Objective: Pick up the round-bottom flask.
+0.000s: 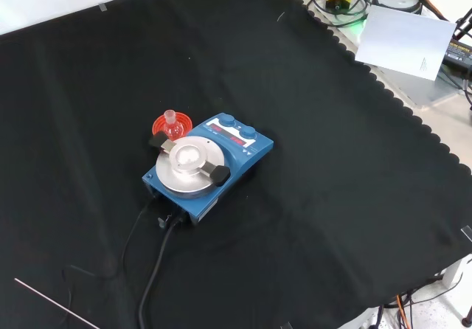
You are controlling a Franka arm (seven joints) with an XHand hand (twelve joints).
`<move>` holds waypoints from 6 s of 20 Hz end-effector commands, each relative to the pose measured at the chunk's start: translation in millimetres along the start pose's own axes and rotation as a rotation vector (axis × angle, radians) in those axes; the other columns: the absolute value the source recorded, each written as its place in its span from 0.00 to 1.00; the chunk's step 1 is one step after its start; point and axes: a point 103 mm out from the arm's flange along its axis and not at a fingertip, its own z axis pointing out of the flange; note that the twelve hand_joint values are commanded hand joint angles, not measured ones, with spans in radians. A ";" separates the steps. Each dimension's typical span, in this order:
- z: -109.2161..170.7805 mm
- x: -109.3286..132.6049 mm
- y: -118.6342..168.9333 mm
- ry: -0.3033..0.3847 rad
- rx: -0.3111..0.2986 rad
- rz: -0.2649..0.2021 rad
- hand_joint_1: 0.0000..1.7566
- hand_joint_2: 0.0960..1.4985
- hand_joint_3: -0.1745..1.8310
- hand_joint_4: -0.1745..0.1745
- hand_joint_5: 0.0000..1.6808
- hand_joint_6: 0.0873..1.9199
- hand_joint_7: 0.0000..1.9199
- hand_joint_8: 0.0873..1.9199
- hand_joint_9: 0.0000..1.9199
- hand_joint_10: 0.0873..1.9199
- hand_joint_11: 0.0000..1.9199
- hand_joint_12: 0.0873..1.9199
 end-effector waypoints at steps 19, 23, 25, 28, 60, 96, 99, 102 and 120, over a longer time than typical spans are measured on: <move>27.9 29.2 27.4 -0.011 -0.074 0.017 0.40 0.62 0.35 0.35 0.34 0.00 0.12 0.29 0.18 0.32 0.00 0.69; 52.9 19.6 57.0 0.001 -0.069 0.023 0.41 0.59 0.38 0.34 0.36 0.00 0.13 0.30 0.19 0.32 0.00 0.70; 64.2 12.1 73.0 0.019 -0.065 0.028 0.42 0.59 0.38 0.34 0.37 0.00 0.13 0.30 0.20 0.32 0.00 0.70; 76.2 3.9 93.6 0.034 -0.060 0.029 0.42 0.58 0.40 0.33 0.37 0.00 0.14 0.30 0.20 0.32 0.01 0.70; 239.8 -32.3 248.9 0.266 0.149 -0.041 0.42 0.46 0.42 0.38 0.28 0.00 0.11 0.31 0.17 0.33 0.00 0.69; 333.6 -11.1 266.0 0.310 0.175 -0.132 0.52 0.35 0.46 0.53 0.41 0.04 0.16 0.30 0.21 0.31 0.02 0.70; 338.4 -12.3 266.5 0.350 0.168 -0.140 0.53 0.33 0.48 0.53 0.42 0.06 0.16 0.29 0.22 0.31 0.03 0.70; 347.1 -12.6 266.4 0.369 0.173 -0.146 0.53 0.33 0.48 0.55 0.41 0.12 0.17 0.28 0.22 0.30 0.03 0.69; 377.3 7.9 275.5 0.364 0.162 -0.199 0.53 0.32 0.49 0.56 0.36 0.29 0.18 0.28 0.24 0.29 0.04 0.69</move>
